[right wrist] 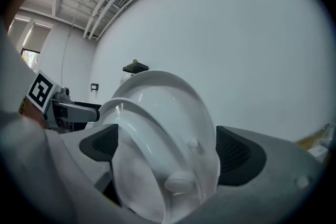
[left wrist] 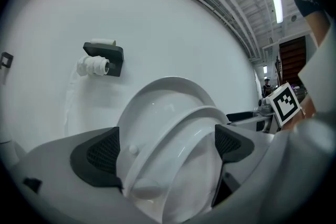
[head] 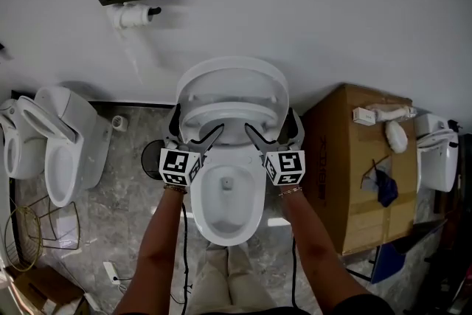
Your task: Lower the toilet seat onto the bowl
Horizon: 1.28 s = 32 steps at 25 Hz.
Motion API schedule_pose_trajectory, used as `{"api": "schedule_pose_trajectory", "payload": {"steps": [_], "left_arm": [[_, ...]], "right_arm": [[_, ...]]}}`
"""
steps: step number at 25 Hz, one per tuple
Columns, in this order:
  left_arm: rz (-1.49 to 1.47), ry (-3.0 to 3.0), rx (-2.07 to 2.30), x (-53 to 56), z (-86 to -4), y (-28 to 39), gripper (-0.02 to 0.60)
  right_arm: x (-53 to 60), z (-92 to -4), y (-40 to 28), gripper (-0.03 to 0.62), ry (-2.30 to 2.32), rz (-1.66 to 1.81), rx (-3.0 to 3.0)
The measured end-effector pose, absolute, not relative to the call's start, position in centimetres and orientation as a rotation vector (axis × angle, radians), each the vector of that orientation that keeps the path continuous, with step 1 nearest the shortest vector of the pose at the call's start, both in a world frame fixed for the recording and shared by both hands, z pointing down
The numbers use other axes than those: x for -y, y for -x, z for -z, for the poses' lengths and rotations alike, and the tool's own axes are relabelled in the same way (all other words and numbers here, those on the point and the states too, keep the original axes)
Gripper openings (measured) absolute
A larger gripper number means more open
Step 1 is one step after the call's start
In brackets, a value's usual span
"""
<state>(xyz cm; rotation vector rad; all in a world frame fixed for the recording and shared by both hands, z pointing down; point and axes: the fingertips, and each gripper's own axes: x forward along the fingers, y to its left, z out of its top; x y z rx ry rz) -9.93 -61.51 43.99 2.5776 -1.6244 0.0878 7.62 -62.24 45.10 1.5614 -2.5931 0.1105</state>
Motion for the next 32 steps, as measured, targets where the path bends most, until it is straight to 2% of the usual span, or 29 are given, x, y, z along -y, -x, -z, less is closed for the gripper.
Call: {"api": "schedule_pose_trajectory", "payload": {"steps": [10, 14, 17, 23, 32], "left_arm": [[-0.126, -2.558, 1.633, 62.8, -45.6, 10.4, 0.556], [-0.157, -2.571, 1.626, 62.6, -45.8, 10.3, 0.446], [-0.153, -2.587, 1.609, 62.4, -45.9, 10.0, 0.397], [-0.182, -2.601, 1.577, 62.2, -45.9, 9.9, 0.369], [-0.178, -2.615, 1.513, 62.0, -45.9, 10.2, 0.329]], "right_arm": [[63.5, -46.2, -7.4, 0.534, -1.555, -0.138, 2.597], [63.4, -46.2, -7.1, 0.516, -1.54, -0.136, 2.609], [63.3, -46.3, -6.9, 0.488, -1.522, -0.135, 2.615], [62.7, -46.4, -6.4, 0.413, -1.467, -0.132, 2.621], [62.4, -46.3, -6.7, 0.377, -1.42, -0.164, 2.648]]}}
